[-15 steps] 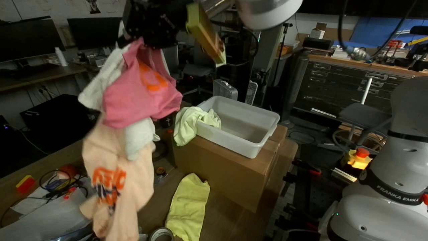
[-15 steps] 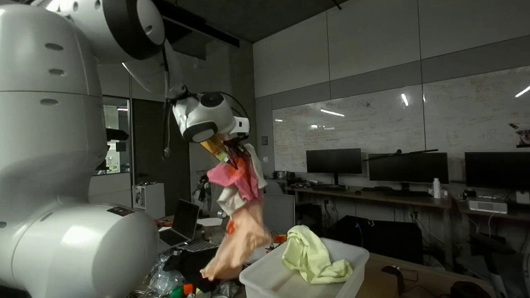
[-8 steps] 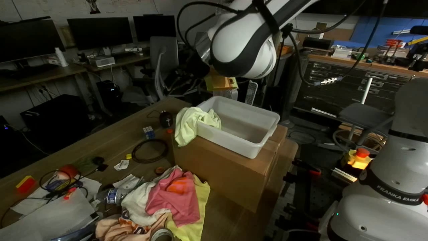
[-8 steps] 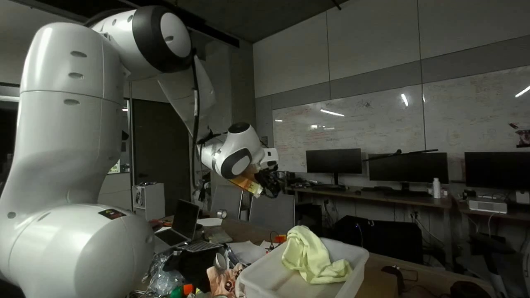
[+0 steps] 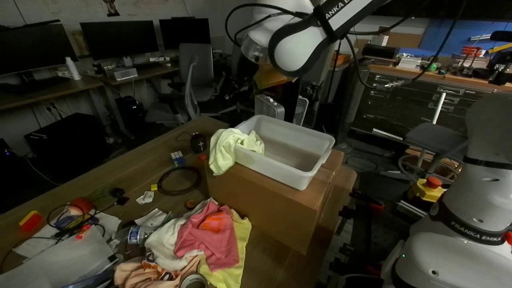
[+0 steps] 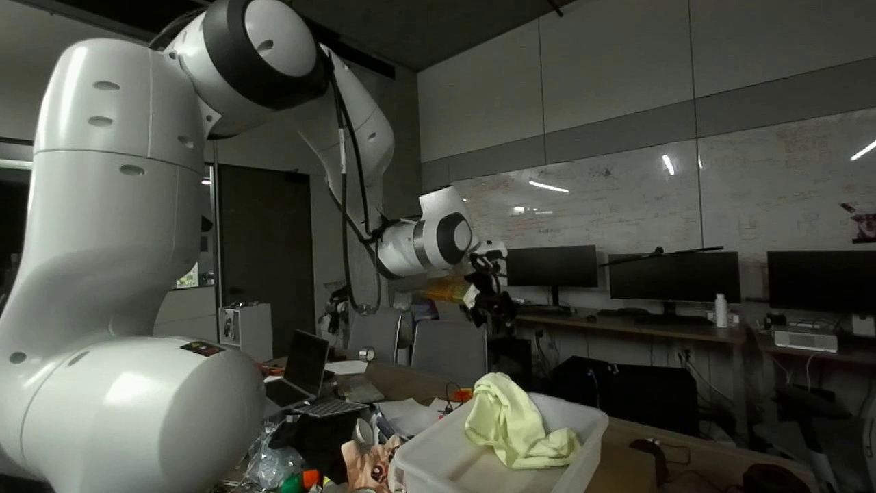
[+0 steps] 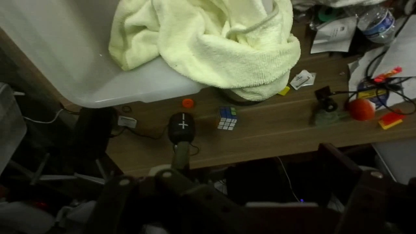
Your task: Remove the towels and t-shirts from the box and place them on the table
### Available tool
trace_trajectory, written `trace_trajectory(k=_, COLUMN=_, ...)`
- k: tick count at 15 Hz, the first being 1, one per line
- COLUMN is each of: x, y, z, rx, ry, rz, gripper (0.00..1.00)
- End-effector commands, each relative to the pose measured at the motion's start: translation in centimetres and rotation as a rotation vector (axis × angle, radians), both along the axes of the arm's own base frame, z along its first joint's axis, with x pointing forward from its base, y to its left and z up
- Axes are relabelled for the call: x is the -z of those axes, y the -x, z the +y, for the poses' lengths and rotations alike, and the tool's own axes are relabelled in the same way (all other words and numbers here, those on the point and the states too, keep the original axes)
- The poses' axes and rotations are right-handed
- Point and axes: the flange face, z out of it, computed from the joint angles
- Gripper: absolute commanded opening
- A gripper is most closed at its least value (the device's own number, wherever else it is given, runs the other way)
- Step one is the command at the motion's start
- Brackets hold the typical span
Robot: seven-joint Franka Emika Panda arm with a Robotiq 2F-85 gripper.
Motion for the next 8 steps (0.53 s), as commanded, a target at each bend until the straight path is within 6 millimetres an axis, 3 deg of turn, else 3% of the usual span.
trace_trajectory(k=1, x=-2.8, y=0.0, z=4.2, rx=-0.005, ry=0.025, rz=0.144, gripper=1.00)
trace_trajectory(k=5, x=-3.3, y=0.0, z=8.0, rx=-0.074, ry=-0.008, rz=0.336, gripper=1.00)
trace_trajectory(k=8, x=-2.6, y=-0.8, z=8.7, rx=-0.107, ry=-0.016, rz=0.437, gripper=1.00)
